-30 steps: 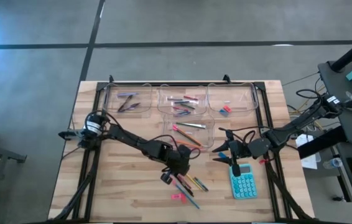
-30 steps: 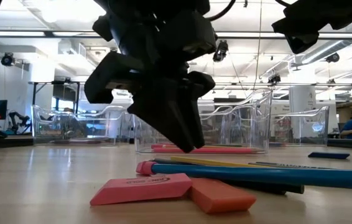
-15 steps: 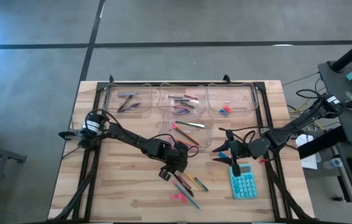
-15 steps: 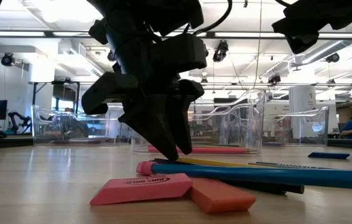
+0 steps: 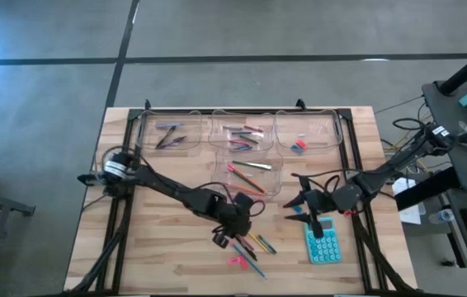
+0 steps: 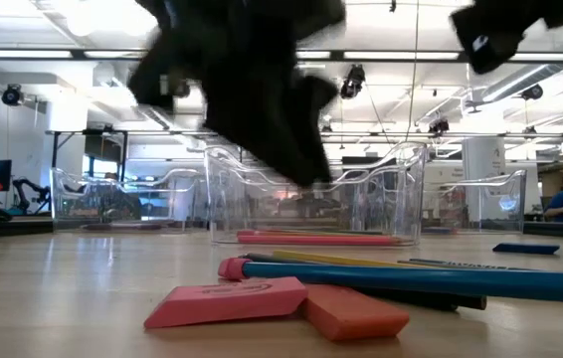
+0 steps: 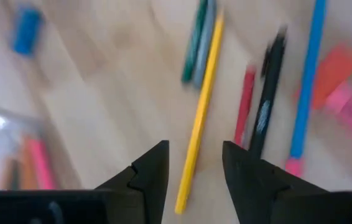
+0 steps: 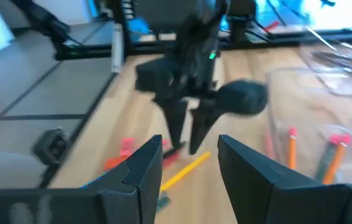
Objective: Sort crayons/erasers/pens/pencils in bins
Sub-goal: Put the yellow pencil into the bottom transparent bin
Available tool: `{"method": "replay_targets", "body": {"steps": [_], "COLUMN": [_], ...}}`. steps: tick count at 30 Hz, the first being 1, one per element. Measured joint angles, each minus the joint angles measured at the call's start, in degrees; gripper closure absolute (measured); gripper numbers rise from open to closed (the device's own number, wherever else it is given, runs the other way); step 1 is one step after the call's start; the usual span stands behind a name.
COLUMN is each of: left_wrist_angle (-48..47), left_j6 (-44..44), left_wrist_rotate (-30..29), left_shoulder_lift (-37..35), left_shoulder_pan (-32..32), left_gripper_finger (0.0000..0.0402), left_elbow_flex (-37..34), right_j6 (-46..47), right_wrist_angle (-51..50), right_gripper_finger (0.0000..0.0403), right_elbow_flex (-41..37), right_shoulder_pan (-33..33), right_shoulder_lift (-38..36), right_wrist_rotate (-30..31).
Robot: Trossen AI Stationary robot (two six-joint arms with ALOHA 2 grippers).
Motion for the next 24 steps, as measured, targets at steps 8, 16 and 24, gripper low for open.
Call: {"method": "replay_targets", "body": {"steps": [8, 16, 24], "left_wrist_angle": [1.35, 10.71, 15.66], "left_j6": [-4.11, -5.58, -5.63], "left_wrist_rotate": [-4.36, -4.46, -2.83], "left_shoulder_lift": [-7.17, -6.34, -5.83], "left_shoulder_pan": [-2.96, -3.16, -5.99], "left_gripper_finger": [0.0268, 0.0268, 0.0268], "left_elbow_flex": [-1.76, -9.48, -11.31], "right_j6": [3.84, 12.65, 21.82], "right_wrist_angle": [-3.2, -9.65, -9.98], "right_gripper_finger": [0.0257, 0.0257, 0.0257], "right_elbow_flex": [6.46, 16.77, 22.93], "right_shoulder_pan": [5.5, 10.2, 12.55], "right_shoulder_lift": [9.06, 25.75, 36.96], "right_wrist_rotate": [3.19, 6.44, 5.15]}}
